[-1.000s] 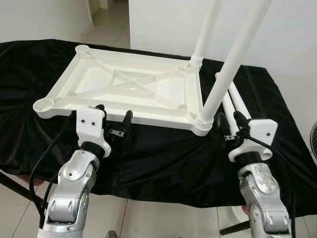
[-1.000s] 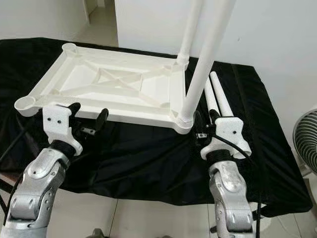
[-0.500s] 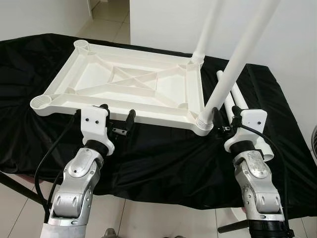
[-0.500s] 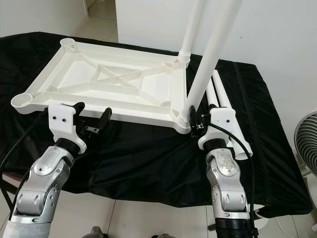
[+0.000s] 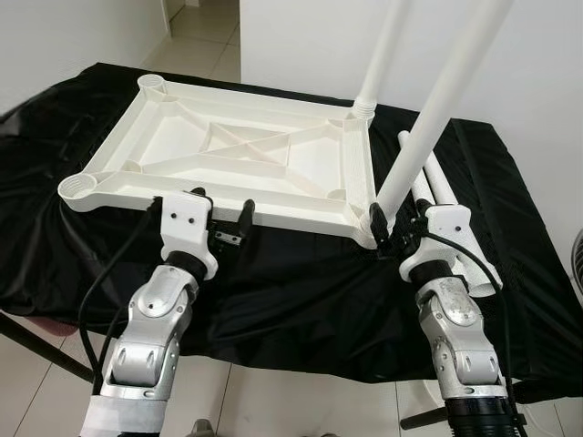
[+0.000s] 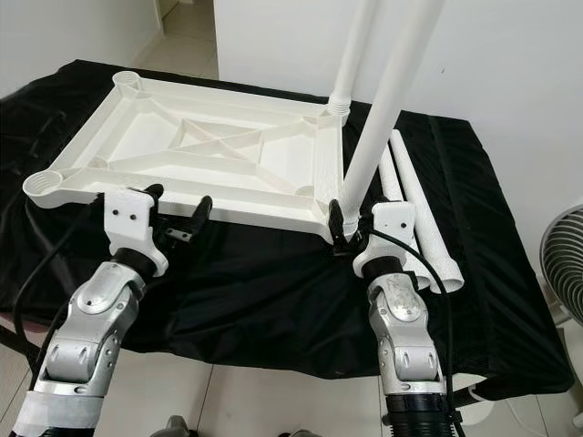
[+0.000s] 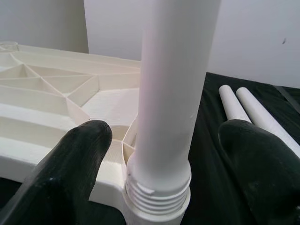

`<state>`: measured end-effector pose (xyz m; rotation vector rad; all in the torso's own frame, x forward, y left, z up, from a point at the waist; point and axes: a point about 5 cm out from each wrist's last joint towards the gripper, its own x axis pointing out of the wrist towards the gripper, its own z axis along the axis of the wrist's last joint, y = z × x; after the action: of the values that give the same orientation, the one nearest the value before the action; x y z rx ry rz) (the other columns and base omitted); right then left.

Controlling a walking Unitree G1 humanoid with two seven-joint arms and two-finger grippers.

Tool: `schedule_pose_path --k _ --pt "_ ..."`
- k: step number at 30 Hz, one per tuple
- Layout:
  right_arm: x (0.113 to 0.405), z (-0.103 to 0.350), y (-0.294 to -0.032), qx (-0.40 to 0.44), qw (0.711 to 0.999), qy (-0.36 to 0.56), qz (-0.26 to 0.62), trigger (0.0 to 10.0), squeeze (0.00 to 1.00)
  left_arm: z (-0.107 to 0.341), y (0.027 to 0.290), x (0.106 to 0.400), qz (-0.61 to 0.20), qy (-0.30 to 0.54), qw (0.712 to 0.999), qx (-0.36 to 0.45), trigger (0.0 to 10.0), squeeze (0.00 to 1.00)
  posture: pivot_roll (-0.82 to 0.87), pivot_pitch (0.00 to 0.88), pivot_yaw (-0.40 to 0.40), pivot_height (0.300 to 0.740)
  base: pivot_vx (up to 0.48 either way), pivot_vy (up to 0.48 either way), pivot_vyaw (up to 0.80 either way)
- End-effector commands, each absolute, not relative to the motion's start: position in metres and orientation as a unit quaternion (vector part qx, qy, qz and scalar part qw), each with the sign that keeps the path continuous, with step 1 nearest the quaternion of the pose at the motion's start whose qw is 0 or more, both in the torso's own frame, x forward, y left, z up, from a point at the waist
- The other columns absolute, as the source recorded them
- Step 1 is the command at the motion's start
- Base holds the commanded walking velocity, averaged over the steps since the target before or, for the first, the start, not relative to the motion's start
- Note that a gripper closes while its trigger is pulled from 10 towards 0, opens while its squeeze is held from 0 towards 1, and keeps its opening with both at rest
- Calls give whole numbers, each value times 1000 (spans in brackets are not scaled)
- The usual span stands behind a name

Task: Building children table

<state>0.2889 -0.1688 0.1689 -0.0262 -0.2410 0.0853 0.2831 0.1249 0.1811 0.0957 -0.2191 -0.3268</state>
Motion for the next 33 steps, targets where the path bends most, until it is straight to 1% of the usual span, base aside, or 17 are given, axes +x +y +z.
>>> schedule_pose_path --k 1,4,7,8,15,17,19,21,23,27,33 --pt "290 164 -170 -19 993 -113 38 10000 0 173 122 282 -170 -98 979 61 10000 0 120 58 -74 740 0 0 0" --pt "293 161 -173 -19 993 -112 35 10000 0 171 116 284 -193 -103 972 82 10000 0 122 61 -73 740 0 0 0" --pt "294 161 -173 -20 993 -113 36 10000 0 171 115 284 -198 -104 971 84 10000 0 122 61 -73 740 0 0 0" --pt "296 162 -172 -16 992 -118 41 10000 0 171 108 290 -225 -111 962 109 10000 0 126 69 -71 740 0 0 0" --pt "294 161 -174 -12 992 -122 33 10000 0 171 96 299 -269 -117 946 134 10000 0 118 75 -65 740 0 0 0" --pt "293 161 -175 -8 992 -123 31 10000 0 170 92 304 -285 -121 939 152 10000 0 112 78 -60 740 0 0 0" --pt "292 161 -175 -8 992 -124 31 10000 0 169 90 307 -294 -117 935 163 10000 0 103 80 -54 740 0 0 0" --pt "291 161 -174 -8 992 -126 30 10000 0 164 86 314 -309 -109 925 194 10000 0 95 81 -45 740 0 0 0" --pt "291 161 -174 -9 991 -127 30 10000 0 164 86 315 -310 -109 923 200 10000 0 95 81 -45 740 0 0 0" --pt "287 161 -178 -7 991 -130 19 10000 0 159 78 333 -333 -89 910 230 10000 0 77 84 -27 740 0 0 0" --pt "280 159 -179 -4 991 -131 7 10000 0 159 76 347 -340 -66 904 249 10000 0 49 87 4 740 0 0 0"
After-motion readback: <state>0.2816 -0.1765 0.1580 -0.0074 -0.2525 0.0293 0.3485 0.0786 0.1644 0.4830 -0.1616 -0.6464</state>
